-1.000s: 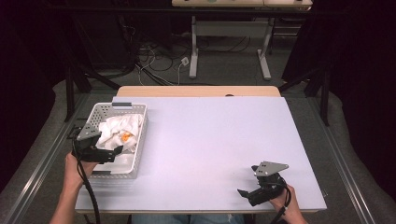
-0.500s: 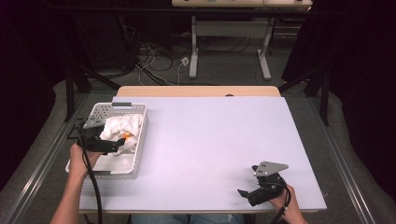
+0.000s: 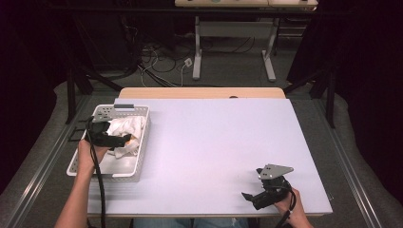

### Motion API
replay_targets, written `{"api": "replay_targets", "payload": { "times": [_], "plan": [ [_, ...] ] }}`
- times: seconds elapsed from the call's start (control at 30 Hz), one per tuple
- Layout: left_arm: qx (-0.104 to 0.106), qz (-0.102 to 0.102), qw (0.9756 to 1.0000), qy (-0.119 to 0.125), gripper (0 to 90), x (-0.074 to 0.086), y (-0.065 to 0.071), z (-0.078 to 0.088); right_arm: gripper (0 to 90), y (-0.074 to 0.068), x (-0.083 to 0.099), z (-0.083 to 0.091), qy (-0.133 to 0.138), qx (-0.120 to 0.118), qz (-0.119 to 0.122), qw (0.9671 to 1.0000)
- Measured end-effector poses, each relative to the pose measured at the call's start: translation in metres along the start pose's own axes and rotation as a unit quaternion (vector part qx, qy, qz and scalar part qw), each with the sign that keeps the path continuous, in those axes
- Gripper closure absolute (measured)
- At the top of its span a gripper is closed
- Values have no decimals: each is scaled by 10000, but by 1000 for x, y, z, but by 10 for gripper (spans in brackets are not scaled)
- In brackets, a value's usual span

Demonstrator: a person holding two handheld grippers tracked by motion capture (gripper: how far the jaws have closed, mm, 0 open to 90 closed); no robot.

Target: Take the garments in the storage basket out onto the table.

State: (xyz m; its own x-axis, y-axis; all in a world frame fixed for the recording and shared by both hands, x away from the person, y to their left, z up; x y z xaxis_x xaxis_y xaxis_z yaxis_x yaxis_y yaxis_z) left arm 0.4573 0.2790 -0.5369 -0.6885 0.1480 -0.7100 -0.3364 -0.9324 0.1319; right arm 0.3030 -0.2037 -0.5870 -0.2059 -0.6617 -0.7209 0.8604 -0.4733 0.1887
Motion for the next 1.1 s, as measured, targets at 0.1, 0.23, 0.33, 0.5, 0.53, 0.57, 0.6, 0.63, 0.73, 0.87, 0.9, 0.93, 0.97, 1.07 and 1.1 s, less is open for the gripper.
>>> {"api": "replay_targets", "payload": {
  "times": [0.1, 0.23, 0.33, 0.5, 0.53, 0.57, 0.6, 0.63, 0.73, 0.87, 0.9, 0.93, 0.97, 1.07, 1.1],
  "plan": [
    [33, 60, 10000, -41, 0, -1, -3, -6, 0, 0, 0, 0, 30, 9, -51, 10000],
    [72, 72, 9997, -204, 0, -2, -7, -14, 0, 0, 0, 0, 20, -12, -14, 10000],
    [81, 82, 9994, -327, 0, -1, -7, -18, 0, 0, -1, 0, 62, -30, -13, 10000],
    [27, 76, 9989, -472, 0, -1, -7, -21, 0, -1, -1, -1, 52, -40, -13, 10000],
    [49, 69, 9988, -483, 0, -2, -8, -22, 0, -1, -1, -1, 44, -57, -5, 10000],
    [46, 63, 9985, -540, 0, -2, -8, -22, 0, -1, 0, -1, -5, -55, -37, 10000],
    [56, 90, 9983, -566, 0, -1, -7, -23, 0, -1, 0, -1, -7, -61, -40, 10000],
    [84, 38, 9982, -594, 0, -1, -7, -24, 0, -1, 0, -1, 21, -41, -45, 10000],
    [319, 64, 9953, -914, 0, 2, -5, -27, 0, -1, 0, -1, 19, -62, -20, 10000],
    [291, -79, 9928, -1162, 0, 5, -5, -33, 0, -1, 0, -1, 12, -62, -10, 10000],
    [263, -133, 9922, -1211, 0, 6, -4, -35, 0, -1, 0, -2, 10, -62, -9, 10000],
    [287, -169, 9903, -1352, 0, 8, -3, -36, 0, -1, 0, -2, -2, -46, -10, 10000],
    [293, -212, 9890, -1432, 0, 9, -2, -38, 0, -1, 0, -2, 10, -53, -16, 10000],
    [232, -340, 9846, -1700, 0, 13, -2, -43, 0, -2, -1, -2, 26, -72, 9, 10000],
    [185, -335, 9837, -1759, 0, 14, -1, -45, 0, -2, 0, -2, -7, -97, 25, 9999]
  ]
}}
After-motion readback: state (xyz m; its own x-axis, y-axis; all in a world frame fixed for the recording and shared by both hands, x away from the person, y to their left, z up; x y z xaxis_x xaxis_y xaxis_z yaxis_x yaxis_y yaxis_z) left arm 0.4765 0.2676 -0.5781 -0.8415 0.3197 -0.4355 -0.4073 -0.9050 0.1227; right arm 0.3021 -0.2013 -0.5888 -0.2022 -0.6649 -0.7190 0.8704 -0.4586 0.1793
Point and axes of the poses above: each handheld gripper's, and its own axes: z roughly backward along the jaws, x roughly out of its underside, y roughly to its right, the point moved 7 cm from there along -z, roughly forward along the jaws, and after that the axes turned 14 degrees about z, right-handed, at the moved point
